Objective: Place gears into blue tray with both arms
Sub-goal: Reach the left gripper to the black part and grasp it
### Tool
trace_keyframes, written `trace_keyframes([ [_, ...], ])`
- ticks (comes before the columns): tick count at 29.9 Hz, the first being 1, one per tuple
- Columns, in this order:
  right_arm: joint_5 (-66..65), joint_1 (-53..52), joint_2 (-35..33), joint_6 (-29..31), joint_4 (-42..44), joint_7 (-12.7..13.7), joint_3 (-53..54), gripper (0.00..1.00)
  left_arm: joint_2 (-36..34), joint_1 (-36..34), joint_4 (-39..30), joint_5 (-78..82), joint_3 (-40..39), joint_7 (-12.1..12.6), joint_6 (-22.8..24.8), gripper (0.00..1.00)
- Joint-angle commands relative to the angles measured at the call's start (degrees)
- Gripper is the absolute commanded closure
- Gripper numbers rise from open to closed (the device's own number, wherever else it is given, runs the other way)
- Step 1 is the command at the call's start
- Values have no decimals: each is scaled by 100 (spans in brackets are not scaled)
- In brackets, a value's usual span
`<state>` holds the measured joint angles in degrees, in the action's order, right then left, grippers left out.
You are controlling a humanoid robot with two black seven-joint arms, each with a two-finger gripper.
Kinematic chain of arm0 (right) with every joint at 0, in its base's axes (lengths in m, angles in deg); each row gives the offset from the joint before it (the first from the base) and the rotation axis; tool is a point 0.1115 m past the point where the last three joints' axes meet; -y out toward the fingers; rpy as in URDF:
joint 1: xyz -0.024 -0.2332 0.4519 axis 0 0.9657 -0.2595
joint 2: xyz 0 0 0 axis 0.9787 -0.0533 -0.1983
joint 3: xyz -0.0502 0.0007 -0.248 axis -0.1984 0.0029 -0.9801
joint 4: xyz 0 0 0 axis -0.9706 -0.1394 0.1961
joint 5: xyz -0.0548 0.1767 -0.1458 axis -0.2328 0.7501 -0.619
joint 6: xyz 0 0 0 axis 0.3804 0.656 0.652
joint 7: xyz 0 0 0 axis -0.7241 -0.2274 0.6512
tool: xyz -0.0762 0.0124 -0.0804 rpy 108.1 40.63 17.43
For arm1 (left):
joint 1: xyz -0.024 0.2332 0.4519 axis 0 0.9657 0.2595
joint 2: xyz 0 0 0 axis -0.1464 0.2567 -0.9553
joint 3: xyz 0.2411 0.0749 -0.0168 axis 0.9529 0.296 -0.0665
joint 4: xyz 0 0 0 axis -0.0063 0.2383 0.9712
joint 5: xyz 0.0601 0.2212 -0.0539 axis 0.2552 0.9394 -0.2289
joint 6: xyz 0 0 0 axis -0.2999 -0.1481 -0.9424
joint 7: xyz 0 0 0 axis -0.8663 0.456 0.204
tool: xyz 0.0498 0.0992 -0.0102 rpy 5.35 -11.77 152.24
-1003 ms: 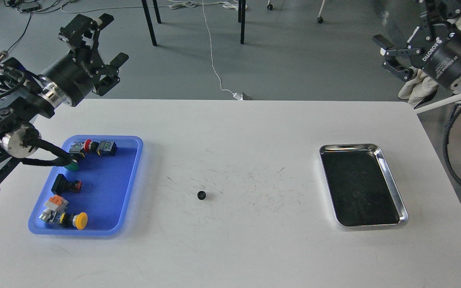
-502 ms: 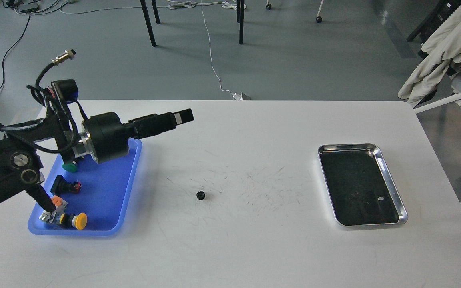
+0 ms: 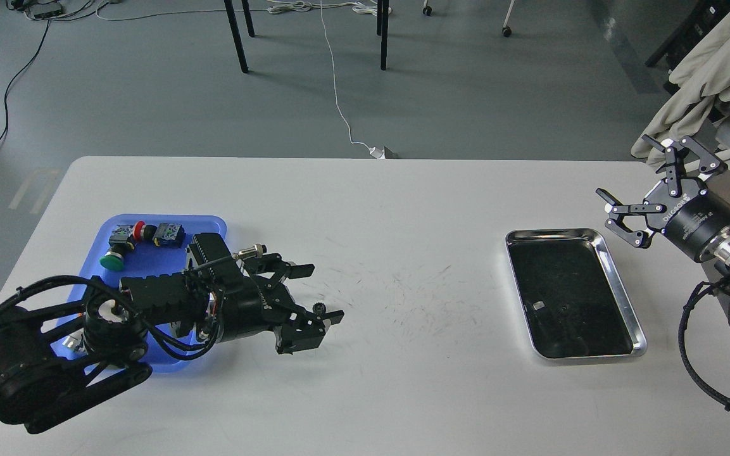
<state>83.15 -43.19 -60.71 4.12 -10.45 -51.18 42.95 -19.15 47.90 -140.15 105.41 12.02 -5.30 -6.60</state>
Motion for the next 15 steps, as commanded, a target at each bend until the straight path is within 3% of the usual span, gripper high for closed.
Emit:
trace_keyframes([
  [1, -20, 5, -16, -1, -41, 32, 45, 1, 203, 63, 366, 115, 0, 81, -132, 3],
  [7, -11, 5, -7, -1, -41, 32, 89, 1, 669, 195, 955, 115, -9, 99, -387, 4],
  [15, -2, 22, 2, -1, -41, -21, 186, 1, 775, 458, 1210, 115, -70, 99, -528, 7],
])
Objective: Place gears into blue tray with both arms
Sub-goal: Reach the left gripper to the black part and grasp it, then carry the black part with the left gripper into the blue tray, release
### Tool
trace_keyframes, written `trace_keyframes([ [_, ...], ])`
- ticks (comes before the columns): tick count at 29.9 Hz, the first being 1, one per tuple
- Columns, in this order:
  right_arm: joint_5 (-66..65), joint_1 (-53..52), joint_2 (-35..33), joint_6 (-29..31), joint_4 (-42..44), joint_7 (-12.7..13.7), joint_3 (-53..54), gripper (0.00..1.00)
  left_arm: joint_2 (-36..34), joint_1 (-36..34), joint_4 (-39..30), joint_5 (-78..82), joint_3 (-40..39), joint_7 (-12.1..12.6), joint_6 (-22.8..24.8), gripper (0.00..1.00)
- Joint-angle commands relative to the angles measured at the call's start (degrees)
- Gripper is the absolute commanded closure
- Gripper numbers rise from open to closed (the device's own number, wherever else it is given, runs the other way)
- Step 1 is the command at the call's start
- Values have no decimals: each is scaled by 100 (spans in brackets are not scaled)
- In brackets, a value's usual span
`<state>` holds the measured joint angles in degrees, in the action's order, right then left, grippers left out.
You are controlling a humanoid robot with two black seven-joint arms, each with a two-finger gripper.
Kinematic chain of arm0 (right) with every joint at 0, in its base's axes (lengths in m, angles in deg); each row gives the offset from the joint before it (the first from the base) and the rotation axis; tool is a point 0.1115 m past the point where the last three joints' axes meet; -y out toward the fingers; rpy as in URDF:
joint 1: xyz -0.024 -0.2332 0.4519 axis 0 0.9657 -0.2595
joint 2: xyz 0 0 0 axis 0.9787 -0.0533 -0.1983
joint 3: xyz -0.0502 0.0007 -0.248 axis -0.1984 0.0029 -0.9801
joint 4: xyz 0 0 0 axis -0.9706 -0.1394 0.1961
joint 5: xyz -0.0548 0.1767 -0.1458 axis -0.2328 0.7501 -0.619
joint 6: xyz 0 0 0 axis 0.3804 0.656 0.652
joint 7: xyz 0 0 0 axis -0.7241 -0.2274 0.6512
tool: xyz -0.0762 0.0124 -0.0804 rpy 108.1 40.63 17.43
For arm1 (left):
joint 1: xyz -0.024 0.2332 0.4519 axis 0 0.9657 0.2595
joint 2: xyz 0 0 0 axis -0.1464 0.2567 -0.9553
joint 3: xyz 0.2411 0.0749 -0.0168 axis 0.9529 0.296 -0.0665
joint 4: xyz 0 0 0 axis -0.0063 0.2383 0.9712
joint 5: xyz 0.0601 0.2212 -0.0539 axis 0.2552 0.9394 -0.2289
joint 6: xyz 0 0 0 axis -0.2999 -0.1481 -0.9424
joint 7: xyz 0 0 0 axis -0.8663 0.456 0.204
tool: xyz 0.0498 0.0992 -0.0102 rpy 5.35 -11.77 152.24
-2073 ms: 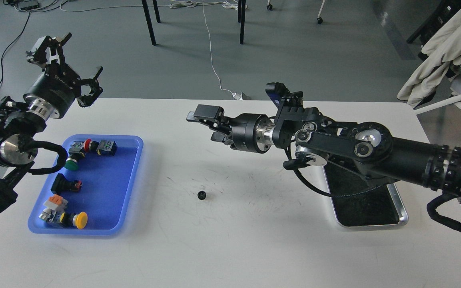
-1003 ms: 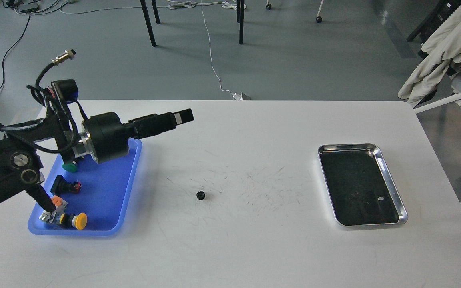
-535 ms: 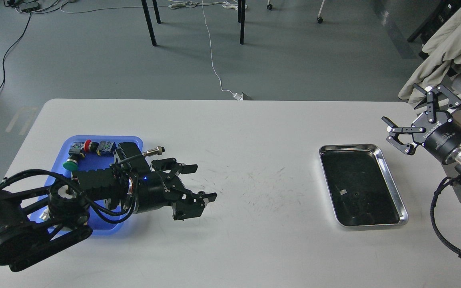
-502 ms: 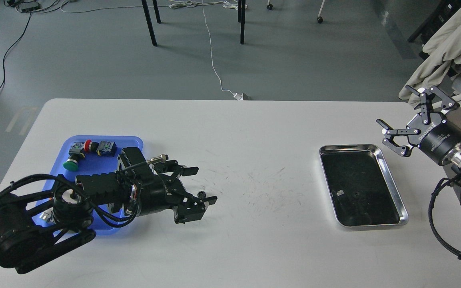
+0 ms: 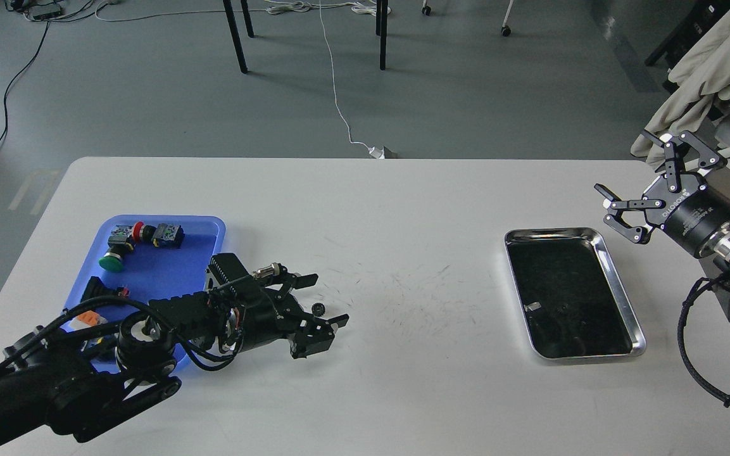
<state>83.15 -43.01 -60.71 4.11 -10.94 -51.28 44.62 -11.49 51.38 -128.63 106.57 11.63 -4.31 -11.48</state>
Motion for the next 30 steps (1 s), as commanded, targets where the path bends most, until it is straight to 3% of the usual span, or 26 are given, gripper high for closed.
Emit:
trace_keyframes([
  [1, -2, 4, 11, -1, 9, -12, 29, 1, 9, 146, 111, -1, -31, -1, -40, 10],
  [14, 7, 40, -6, -1, 17, -29, 257, 1, 167, 243, 472, -1, -23, -1, -181, 35],
  [19, 7, 57, -59, -1, 35, -29, 283, 1, 150, 251, 524, -1, -31, -1, -181, 52],
  [22, 7, 57, -68, -1, 35, -29, 283, 1, 132, 251, 533, -1, -5, -1, -181, 78],
  [25, -2, 57, -77, -1, 35, -29, 301, 1, 97, 304, 524, -1, -31, -10, -172, 90],
  [30, -2, 57, -77, -1, 26, -29, 371, 1, -149, 304, 463, -1, -102, -36, -190, 93],
])
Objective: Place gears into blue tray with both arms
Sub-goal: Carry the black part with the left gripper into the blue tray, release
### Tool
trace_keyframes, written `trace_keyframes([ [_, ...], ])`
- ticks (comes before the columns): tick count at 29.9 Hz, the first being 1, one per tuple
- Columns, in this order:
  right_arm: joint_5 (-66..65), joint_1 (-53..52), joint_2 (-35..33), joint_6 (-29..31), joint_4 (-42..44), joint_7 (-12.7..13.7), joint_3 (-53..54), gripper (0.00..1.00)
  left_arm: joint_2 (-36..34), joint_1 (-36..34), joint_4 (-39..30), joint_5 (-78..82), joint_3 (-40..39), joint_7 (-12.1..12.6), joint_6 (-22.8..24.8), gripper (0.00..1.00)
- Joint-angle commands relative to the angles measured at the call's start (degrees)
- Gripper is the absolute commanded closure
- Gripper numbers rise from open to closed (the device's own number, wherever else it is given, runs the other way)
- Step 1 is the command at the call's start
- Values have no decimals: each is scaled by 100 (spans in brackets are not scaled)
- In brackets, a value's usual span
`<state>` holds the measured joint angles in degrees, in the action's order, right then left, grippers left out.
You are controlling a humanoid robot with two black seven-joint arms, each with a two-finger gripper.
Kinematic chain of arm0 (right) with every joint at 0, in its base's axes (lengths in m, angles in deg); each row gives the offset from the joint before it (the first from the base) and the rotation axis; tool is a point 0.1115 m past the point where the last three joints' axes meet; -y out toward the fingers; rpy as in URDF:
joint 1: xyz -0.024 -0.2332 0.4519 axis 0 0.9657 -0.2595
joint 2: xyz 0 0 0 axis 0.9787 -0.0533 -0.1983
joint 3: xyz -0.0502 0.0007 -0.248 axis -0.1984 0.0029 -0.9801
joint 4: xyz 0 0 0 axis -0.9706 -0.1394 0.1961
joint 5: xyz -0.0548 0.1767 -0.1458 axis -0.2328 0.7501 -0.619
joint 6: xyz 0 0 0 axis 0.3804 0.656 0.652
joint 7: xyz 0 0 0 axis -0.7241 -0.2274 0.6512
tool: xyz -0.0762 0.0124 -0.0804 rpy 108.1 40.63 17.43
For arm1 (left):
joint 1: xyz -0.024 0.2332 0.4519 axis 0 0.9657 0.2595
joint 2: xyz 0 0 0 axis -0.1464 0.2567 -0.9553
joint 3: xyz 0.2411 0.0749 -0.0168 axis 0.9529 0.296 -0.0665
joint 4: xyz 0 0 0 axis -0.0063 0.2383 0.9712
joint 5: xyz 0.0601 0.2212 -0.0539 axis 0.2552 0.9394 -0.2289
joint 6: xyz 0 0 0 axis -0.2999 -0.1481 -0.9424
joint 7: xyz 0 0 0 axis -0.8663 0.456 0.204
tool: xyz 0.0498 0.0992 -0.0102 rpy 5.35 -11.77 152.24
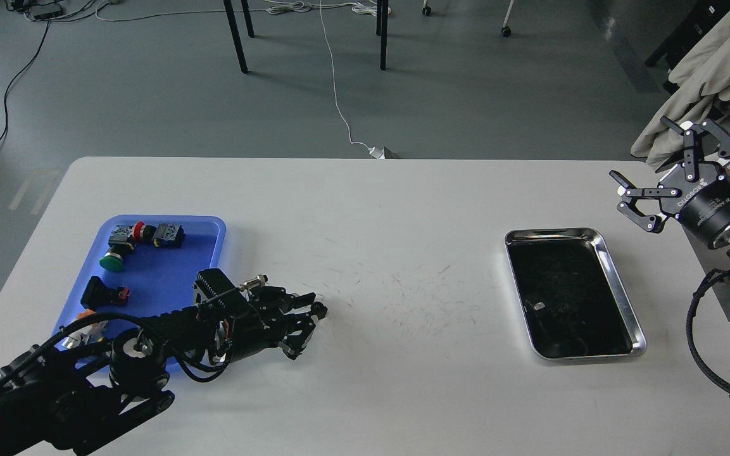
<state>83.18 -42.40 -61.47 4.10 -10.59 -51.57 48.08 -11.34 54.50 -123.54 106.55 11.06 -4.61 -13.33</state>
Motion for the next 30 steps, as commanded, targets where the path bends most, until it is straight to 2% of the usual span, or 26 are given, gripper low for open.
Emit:
trace_keyframes([
  [1, -5, -3, 8, 0, 0, 0, 34, 1, -251, -17, -72, 1, -63, -23, -14, 93],
  [5, -5, -3, 8, 0, -9, 0, 69, 1, -717, -96, -440, 1, -186, -41, -128, 93],
  [10, -5, -3, 8, 0, -9, 0, 78, 1, -1665, -237, -1196, 1, -370, -49, -137, 93],
  [13, -5, -3, 8, 0, -18, 0, 95, 1, -2141, -237, -1303, 1, -432, -58, -215, 93],
  [17, -5, -3, -1, 0, -18, 0, 104, 1, -2432, -202, -1207, -158, -397, -172, -321, 93],
  [20, -5, -3, -1, 0, -18, 0, 95, 1, -2423, -140, -743, -308, -379, -208, -479, 92],
  [24, -5, -3, -1, 0, -18, 0, 95, 1, -2292, -105, 145, -378, -344, -374, -804, 92],
  [30, -14, -3, -9, 0, 0, 0, 95, 1, -1993, -87, 972, -669, -309, -612, -945, 92],
])
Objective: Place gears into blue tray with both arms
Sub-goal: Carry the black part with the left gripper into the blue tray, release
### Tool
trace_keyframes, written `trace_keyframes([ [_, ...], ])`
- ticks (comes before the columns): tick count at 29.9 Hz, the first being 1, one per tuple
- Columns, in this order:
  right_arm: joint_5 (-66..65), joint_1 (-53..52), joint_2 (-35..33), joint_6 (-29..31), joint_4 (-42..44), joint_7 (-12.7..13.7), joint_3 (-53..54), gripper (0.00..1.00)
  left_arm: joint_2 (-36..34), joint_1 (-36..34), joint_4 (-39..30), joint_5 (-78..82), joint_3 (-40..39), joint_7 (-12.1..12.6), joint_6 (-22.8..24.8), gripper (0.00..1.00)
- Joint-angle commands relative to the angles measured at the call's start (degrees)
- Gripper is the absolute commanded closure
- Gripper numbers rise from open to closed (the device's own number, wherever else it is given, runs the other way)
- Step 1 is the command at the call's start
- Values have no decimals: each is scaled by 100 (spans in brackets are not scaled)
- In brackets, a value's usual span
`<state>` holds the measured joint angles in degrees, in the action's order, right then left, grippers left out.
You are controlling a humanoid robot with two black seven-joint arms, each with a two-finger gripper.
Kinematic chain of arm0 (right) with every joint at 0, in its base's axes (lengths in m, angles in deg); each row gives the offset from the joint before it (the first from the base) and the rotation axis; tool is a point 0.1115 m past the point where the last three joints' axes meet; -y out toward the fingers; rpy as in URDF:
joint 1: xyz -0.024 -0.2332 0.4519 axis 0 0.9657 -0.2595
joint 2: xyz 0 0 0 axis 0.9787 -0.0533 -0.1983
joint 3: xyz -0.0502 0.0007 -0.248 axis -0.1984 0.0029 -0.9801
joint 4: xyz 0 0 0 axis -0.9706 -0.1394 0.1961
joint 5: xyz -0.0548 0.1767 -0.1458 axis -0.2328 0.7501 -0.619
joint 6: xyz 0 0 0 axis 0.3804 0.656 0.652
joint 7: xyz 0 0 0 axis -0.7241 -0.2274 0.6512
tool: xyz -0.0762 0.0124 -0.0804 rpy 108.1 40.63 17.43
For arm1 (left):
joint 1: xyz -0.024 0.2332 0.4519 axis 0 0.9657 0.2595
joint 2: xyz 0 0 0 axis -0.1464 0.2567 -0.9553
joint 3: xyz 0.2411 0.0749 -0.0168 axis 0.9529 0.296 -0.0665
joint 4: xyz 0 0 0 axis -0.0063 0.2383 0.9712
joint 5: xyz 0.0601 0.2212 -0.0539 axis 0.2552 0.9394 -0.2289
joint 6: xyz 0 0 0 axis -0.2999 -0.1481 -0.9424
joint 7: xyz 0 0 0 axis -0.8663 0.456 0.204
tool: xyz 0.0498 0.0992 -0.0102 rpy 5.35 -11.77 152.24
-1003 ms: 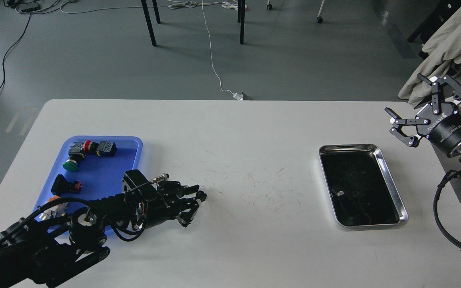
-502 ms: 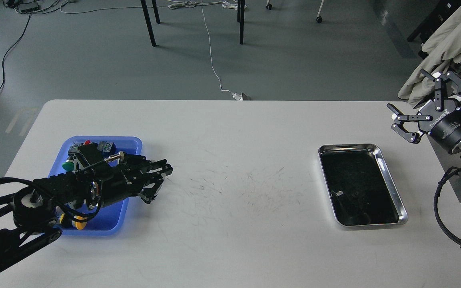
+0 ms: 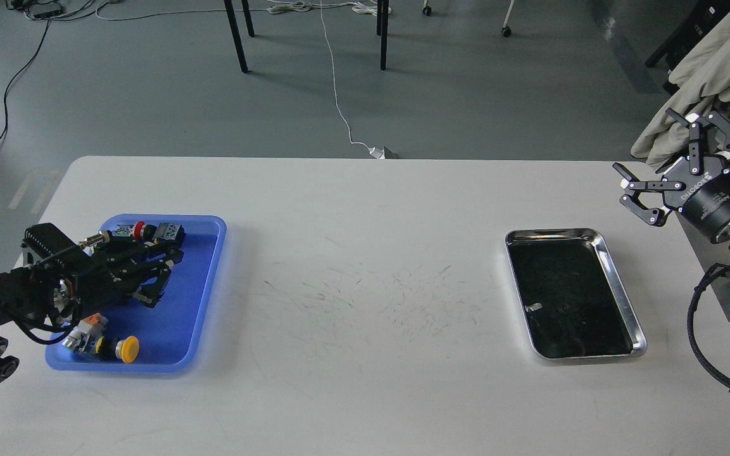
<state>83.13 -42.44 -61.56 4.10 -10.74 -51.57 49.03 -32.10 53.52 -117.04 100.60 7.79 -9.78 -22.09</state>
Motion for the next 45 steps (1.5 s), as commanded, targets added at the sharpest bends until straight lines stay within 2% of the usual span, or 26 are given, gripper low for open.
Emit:
trace_keyframes([
  [1, -8, 0, -1, 0, 15, 9, 0, 1, 119, 20, 393, -73, 36, -112, -95, 92],
  [10, -8, 0, -1, 0, 23, 0, 0, 1, 356, 20, 815, -258, 344, -139, -271, 91],
  [15, -8, 0, -1, 0, 23, 0, 0, 1, 444, 20, 1105, -319, 362, -139, -368, 86],
  [20, -8, 0, 8, 0, 23, 0, 0, 1, 541, 20, 1299, -328, 379, -156, -447, 73],
  [22, -8, 0, 8, 0, 32, 0, 0, 1, 541, 20, 1299, -328, 379, -165, -455, 61],
  [25, -8, 0, 8, 0, 41, 0, 0, 1, 541, 11, 1299, -346, 371, -174, -455, 53],
  [33, -8, 0, 8, 0, 32, 0, 9, 1, 506, -59, 1211, -609, 362, -183, -517, 17],
  [38, -8, 0, 8, 0, 6, 9, 79, 1, 357, -251, 817, -995, 300, -174, -675, 9],
  [43, -8, -9, -9, 0, -3, 9, 141, 1, 251, -971, 640, -1916, 300, -157, -596, 7],
  [45, 0, -9, -36, 0, -12, 9, 176, 1, 295, -1323, 640, -2574, 283, -148, -421, 7],
])
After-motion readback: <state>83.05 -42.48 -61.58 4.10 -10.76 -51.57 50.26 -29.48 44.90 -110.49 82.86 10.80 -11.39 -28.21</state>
